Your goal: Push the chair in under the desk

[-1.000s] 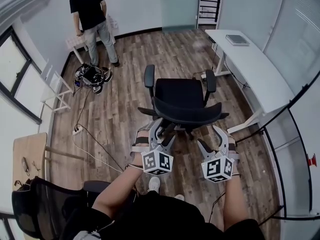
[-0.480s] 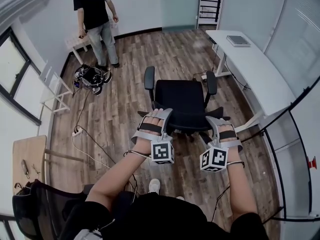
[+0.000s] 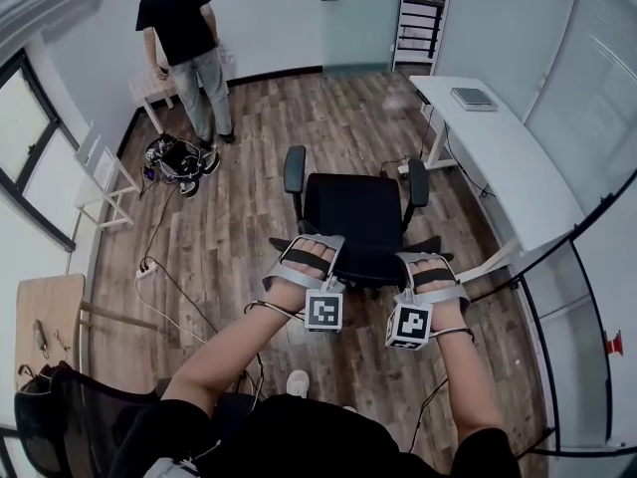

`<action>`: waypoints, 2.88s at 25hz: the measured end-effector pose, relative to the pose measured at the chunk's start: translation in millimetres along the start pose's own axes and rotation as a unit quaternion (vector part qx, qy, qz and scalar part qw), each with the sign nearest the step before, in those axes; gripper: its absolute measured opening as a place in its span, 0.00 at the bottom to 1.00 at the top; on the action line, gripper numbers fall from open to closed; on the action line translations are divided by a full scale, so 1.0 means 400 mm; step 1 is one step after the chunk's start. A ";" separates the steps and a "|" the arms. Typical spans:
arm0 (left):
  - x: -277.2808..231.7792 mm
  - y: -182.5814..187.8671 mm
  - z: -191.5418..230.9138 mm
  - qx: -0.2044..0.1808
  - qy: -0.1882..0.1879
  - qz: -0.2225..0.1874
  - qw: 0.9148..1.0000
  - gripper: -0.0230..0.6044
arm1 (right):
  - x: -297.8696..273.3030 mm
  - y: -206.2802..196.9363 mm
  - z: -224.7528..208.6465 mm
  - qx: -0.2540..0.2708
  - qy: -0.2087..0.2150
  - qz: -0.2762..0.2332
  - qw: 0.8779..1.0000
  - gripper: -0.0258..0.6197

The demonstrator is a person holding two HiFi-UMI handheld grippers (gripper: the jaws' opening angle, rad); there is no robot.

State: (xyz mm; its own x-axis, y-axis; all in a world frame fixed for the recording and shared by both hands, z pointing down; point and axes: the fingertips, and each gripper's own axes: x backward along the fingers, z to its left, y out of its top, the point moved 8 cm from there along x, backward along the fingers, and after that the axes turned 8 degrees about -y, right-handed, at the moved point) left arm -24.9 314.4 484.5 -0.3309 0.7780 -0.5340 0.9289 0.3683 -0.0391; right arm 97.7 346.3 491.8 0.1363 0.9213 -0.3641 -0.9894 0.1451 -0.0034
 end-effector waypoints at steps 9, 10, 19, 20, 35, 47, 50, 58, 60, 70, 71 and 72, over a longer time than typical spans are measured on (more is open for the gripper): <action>-0.003 -0.038 0.026 -0.071 0.081 0.021 0.994 0.16 | -0.011 0.024 -0.017 -0.007 -0.034 0.026 0.999 0.08; -0.004 -0.039 0.026 -0.071 0.079 0.014 0.994 0.16 | -0.011 0.028 -0.018 -0.013 -0.037 0.029 0.999 0.08; -0.026 -0.062 0.025 -0.079 0.070 -0.045 0.993 0.17 | -0.032 0.044 -0.018 -0.031 -0.037 0.075 0.996 0.10; -0.028 -0.069 0.027 -0.083 0.072 -0.049 0.993 0.17 | -0.036 0.050 -0.020 -0.035 -0.037 0.081 0.995 0.10; -0.125 -0.182 0.067 -0.147 0.105 -0.116 0.977 0.16 | -0.143 0.138 -0.039 -0.098 -0.048 0.160 0.981 0.12; -0.229 -0.210 0.123 -0.155 0.115 -0.166 0.967 0.16 | -0.230 0.116 -0.061 -0.100 -0.056 0.207 0.972 0.13; -0.258 -0.219 0.134 -0.160 0.108 -0.183 0.964 0.16 | -0.257 0.108 -0.069 -0.096 -0.048 0.217 0.970 0.14; -0.322 -0.243 0.185 -0.169 0.113 -0.244 0.948 0.17 | -0.330 0.096 -0.107 -0.118 -0.025 0.250 0.961 0.15; -0.331 -0.238 0.194 -0.167 0.109 -0.267 0.943 0.18 | -0.341 0.083 -0.109 -0.122 -0.020 0.258 0.958 0.15; -0.378 -0.186 0.213 -0.185 0.087 -0.316 0.926 0.17 | -0.357 0.028 -0.131 -0.156 -0.037 0.283 0.946 0.17; -0.390 -0.187 0.219 -0.187 0.087 -0.314 0.927 0.17 | -0.364 0.027 -0.139 -0.161 -0.044 0.281 0.945 0.17; -0.403 -0.190 0.228 -0.190 0.085 -0.311 0.928 0.17 | -0.374 0.022 -0.143 -0.154 -0.049 0.286 0.945 0.17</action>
State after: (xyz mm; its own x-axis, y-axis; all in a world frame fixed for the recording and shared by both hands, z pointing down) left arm -26.9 114.5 496.4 -0.8340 0.4125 -0.3663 0.4353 0.9000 0.0225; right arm 65.8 188.9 492.8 -0.4351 0.8486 -0.3008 -0.8683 -0.4838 -0.1089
